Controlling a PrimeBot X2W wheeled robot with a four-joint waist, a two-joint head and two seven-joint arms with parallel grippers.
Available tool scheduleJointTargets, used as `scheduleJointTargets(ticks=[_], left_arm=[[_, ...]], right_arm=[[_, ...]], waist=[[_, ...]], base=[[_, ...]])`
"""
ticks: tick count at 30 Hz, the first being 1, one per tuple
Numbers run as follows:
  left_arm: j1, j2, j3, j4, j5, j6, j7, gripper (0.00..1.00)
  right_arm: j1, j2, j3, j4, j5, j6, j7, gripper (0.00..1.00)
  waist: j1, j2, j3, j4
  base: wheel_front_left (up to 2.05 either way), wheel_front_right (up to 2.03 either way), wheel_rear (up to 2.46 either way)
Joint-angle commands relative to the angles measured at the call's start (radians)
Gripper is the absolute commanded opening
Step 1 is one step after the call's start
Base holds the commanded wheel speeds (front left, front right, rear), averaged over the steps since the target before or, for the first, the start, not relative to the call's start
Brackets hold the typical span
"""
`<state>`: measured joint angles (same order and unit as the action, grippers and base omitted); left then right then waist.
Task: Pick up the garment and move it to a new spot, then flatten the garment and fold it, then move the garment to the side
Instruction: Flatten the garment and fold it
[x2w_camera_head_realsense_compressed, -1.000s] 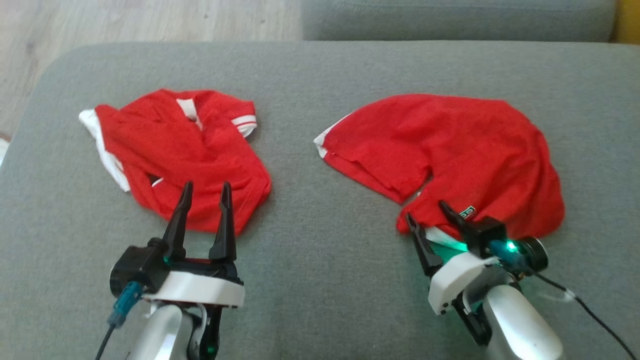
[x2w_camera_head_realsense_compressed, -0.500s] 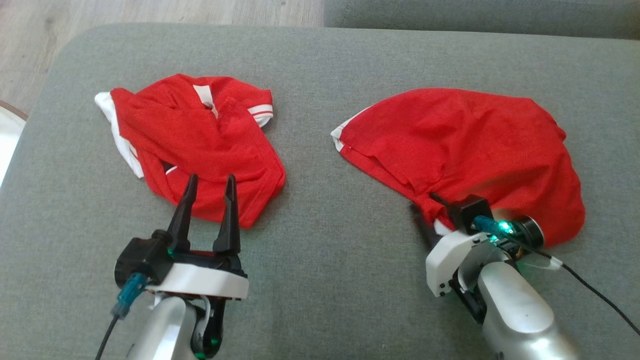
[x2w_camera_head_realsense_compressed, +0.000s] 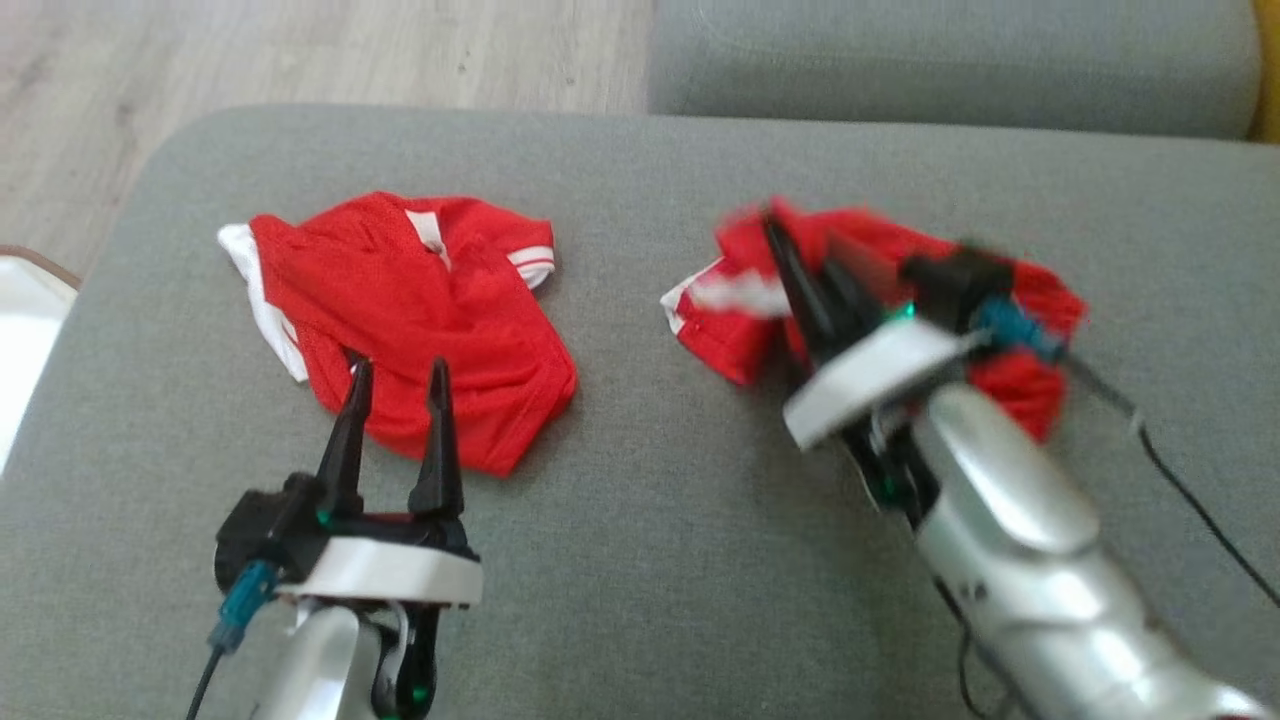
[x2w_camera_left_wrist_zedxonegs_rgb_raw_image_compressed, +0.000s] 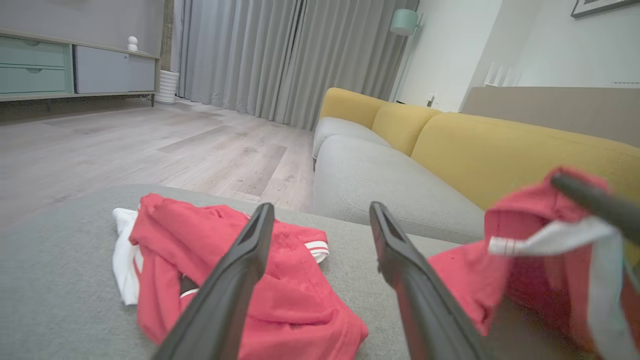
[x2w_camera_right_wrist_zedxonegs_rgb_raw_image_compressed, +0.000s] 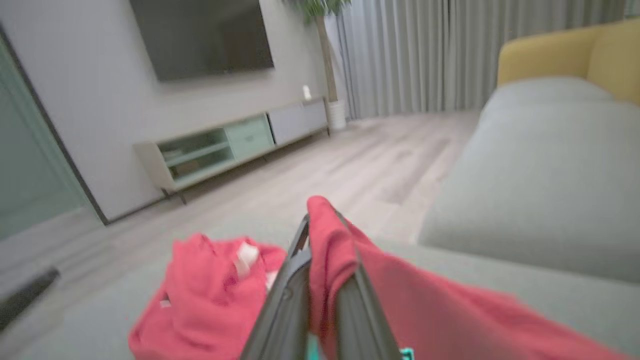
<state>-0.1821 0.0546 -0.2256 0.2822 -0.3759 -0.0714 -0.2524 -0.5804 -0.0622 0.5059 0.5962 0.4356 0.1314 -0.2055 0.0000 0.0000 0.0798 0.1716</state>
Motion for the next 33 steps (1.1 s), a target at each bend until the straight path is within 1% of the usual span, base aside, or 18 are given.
scheduleJointTargets(ticks=[1,3,5,6,8,10,12,14,17,19,20,21,24,27,29,33], left_arm=[[-0.004,0.003,0.04,-0.035,-0.001,-0.001,-0.009,1.0],[0.008,0.003,0.051,-0.038,-0.001,0.0,-0.009,1.0],[0.017,0.003,0.063,-0.043,0.001,0.001,-0.009,1.0],[0.017,0.003,0.063,-0.043,0.001,0.001,-0.009,1.0],[0.025,0.003,0.074,-0.05,0.005,0.003,-0.009,1.0],[0.028,0.003,0.081,-0.06,0.009,0.004,-0.009,1.0],[0.031,0.002,0.084,-0.068,0.012,0.004,-0.009,1.0],[0.031,0.002,0.085,-0.075,0.013,0.003,-0.009,1.0],[0.027,0.001,0.077,-0.074,0.019,-0.001,-0.009,1.0],[0.021,0.0,0.073,-0.073,0.02,-0.003,-0.009,1.0],[0.016,0.0,0.071,-0.071,0.02,-0.005,-0.009,1.0],[0.011,-0.001,0.069,-0.07,0.022,-0.006,-0.009,1.0],[-0.004,-0.001,0.069,-0.066,0.026,-0.009,-0.009,1.0],[-0.015,-0.001,0.074,-0.066,0.03,-0.011,-0.009,1.0],[-0.022,-0.001,0.073,-0.065,0.033,-0.014,-0.009,1.0],[-0.031,-0.002,0.071,-0.073,0.034,-0.019,-0.009,1.0]], right_arm=[[-0.077,0.012,0.024,-0.075,0.076,-0.001,-0.021,0.0],[-0.125,0.012,0.011,-0.113,0.155,-0.001,-0.033,0.0],[-0.165,0.012,-0.028,-0.142,0.237,-0.001,-0.042,0.0],[-0.165,0.012,-0.028,-0.142,0.237,-0.001,-0.042,0.0],[-0.191,0.012,-0.09,-0.158,0.296,-0.001,-0.048,0.0],[-0.196,0.012,-0.171,-0.152,0.325,-0.001,-0.052,0.0],[-0.177,0.011,-0.25,-0.119,0.299,-0.001,-0.045,0.0],[-0.131,0.004,-0.327,-0.089,0.277,-0.001,-0.016,0.0],[-0.019,-0.019,-0.433,-0.03,0.234,-0.001,0.049,0.0],[0.057,-0.027,-0.51,0.032,0.181,-0.001,0.084,0.0],[0.089,-0.027,-0.548,0.065,0.145,-0.001,0.097,0.83],[0.112,-0.029,-0.592,0.098,0.103,-0.001,0.098,1.0],[0.139,-0.011,-0.694,0.14,0.012,-0.001,0.081,1.0],[0.135,0.006,-0.726,0.112,-0.032,-0.001,0.057,1.0],[0.138,0.01,-0.703,0.063,-0.057,-0.001,0.031,1.0],[0.174,0.011,-0.596,-0.062,-0.119,-0.001,-0.019,1.0]], waist=[[0.0,0.0,-0.019,0.004],[0.0,0.0,-0.028,0.0],[0.0,0.0,-0.033,-0.007],[0.0,0.0,-0.033,-0.007],[0.0,0.0,-0.034,-0.019],[0.0,0.0,-0.033,-0.033],[0.0,0.0,-0.028,-0.05],[0.0,0.0,-0.019,-0.067],[0.0,0.0,-0.004,-0.092],[0.0,0.0,0.009,-0.111],[0.0,0.0,0.015,-0.12],[0.0,0.0,0.021,-0.128],[0.0,0.0,0.034,-0.152],[0.0,0.0,0.042,-0.175],[0.0,0.0,0.043,-0.184],[0.0,0.0,0.036,-0.195]], base=[[0.0,0.0,0.0],[0.0,0.0,0.0],[0.0,0.0,0.0],[0.0,0.0,0.0],[0.0,0.0,0.0],[0.0,0.0,0.0],[0.0,0.0,0.0],[0.0,0.0,0.0],[0.0,0.0,0.0],[0.0,0.0,0.0],[0.0,0.0,0.0],[0.0,0.0,0.0],[0.0,0.0,0.0],[0.0,0.0,0.0],[0.0,0.0,0.0],[0.0,0.0,0.0]])
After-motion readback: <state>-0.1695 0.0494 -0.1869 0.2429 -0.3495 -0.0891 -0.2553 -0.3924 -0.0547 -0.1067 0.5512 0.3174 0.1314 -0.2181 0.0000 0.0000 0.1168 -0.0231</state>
